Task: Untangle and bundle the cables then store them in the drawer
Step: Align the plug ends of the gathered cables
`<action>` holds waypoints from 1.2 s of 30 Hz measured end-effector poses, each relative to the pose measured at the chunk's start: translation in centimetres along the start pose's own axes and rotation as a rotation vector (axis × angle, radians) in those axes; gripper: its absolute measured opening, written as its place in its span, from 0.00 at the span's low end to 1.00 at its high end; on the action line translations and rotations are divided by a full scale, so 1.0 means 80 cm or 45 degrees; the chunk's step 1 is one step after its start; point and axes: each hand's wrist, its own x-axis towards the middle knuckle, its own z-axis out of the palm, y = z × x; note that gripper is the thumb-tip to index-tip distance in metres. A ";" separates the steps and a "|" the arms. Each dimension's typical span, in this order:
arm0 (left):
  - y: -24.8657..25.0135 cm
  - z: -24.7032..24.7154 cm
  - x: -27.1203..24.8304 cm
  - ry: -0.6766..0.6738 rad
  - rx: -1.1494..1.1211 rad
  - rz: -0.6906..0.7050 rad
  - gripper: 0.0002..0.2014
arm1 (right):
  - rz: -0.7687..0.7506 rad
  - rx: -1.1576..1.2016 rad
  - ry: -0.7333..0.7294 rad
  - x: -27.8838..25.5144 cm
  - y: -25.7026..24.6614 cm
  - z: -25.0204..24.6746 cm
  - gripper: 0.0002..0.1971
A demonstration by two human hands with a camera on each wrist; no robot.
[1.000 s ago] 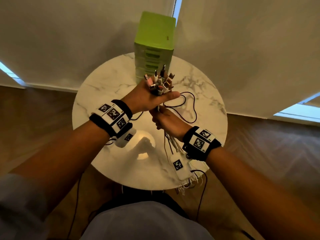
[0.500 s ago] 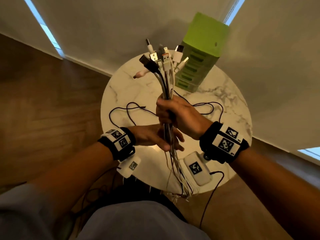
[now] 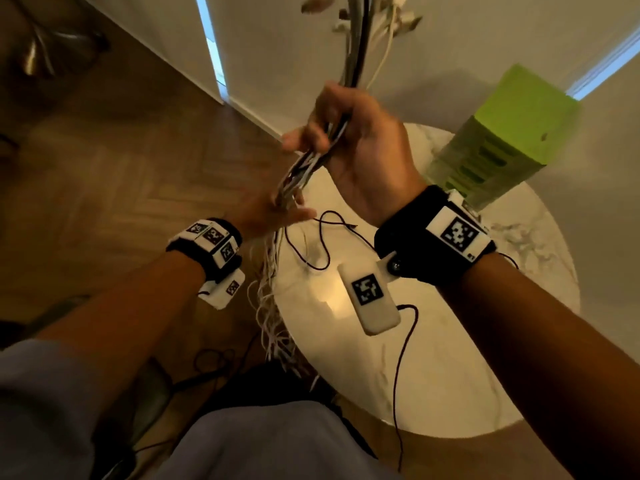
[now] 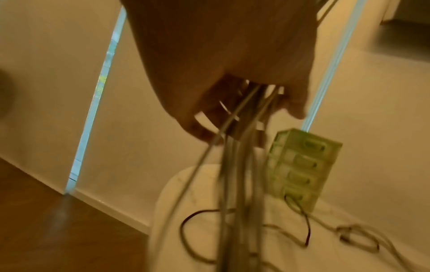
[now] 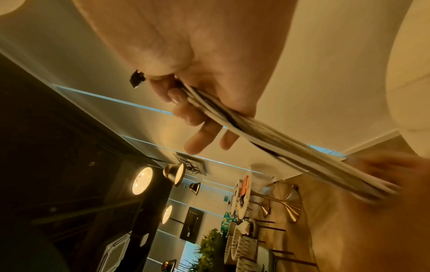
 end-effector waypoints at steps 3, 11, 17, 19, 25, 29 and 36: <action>-0.030 -0.013 -0.010 -0.172 0.193 -0.011 0.10 | 0.061 0.015 -0.024 0.008 -0.005 0.001 0.16; -0.054 -0.097 0.032 0.287 0.360 0.047 0.09 | -0.015 -0.275 0.084 0.013 0.028 -0.013 0.18; -0.066 -0.061 0.027 -0.716 0.334 0.000 0.54 | 0.092 -0.177 0.245 0.010 0.058 -0.043 0.14; -0.059 -0.050 0.036 -0.698 0.258 -0.003 0.52 | 0.121 -0.162 0.287 0.003 0.064 -0.060 0.11; 0.041 -0.017 0.052 -0.768 -0.272 0.370 0.45 | 0.240 -0.376 0.200 -0.028 0.090 -0.101 0.08; 0.099 0.018 0.068 -0.870 -0.368 0.371 0.24 | 0.316 -0.513 0.050 -0.047 0.108 -0.111 0.13; 0.137 0.067 0.077 -1.041 0.036 0.370 0.24 | 0.496 -0.433 0.217 -0.062 0.151 -0.152 0.13</action>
